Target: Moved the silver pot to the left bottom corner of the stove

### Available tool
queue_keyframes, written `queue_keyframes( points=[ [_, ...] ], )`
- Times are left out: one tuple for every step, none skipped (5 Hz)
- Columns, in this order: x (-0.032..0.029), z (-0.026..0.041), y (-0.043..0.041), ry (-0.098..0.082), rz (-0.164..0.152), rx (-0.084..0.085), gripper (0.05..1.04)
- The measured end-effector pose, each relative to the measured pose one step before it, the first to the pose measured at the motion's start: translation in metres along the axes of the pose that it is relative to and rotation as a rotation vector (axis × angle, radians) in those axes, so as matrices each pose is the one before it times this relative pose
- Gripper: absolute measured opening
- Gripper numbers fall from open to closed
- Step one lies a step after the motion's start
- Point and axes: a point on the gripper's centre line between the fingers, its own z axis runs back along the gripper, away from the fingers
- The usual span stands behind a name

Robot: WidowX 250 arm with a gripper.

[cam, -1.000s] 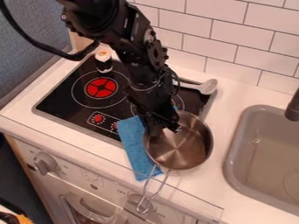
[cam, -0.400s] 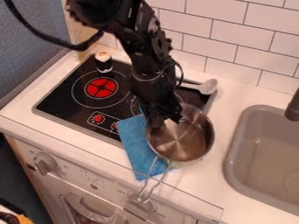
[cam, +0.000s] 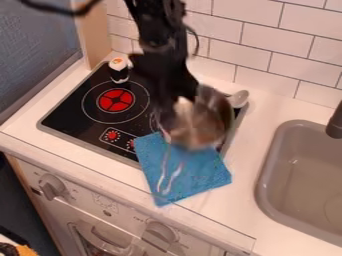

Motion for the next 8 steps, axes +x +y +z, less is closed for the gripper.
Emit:
queue_keyframes(
  points=[
    [-0.00532, 0.0224, 0.02423, -0.0121, 0.135, 0.0456, 0.078],
    [-0.01321, 0.02268, 0.02775, -0.0528, 0.1756, 0.0733, 0.078],
    [-0.01455, -0.00621, 0.02865, 0.0057, 0.1041, 0.0392, 0.078],
    [-0.00073, -0.01077, 0.02617, 0.003, 0.0408, 0.0345, 0.078],
    [-0.00353, -0.02064, 0.01854, 0.033, 0.0442, 0.0075, 0.078],
    [-0.00205, -0.01678, 0.01739, 0.0253, 0.0327, 0.0089, 0.078],
    [-0.00087, -0.01966, 0.0138, 0.036, 0.0152, 0.0047, 0.078],
    [0.00627, -0.01547, 0.00406, 0.0125, 0.0062, -0.0098, 0.078]
  ],
)
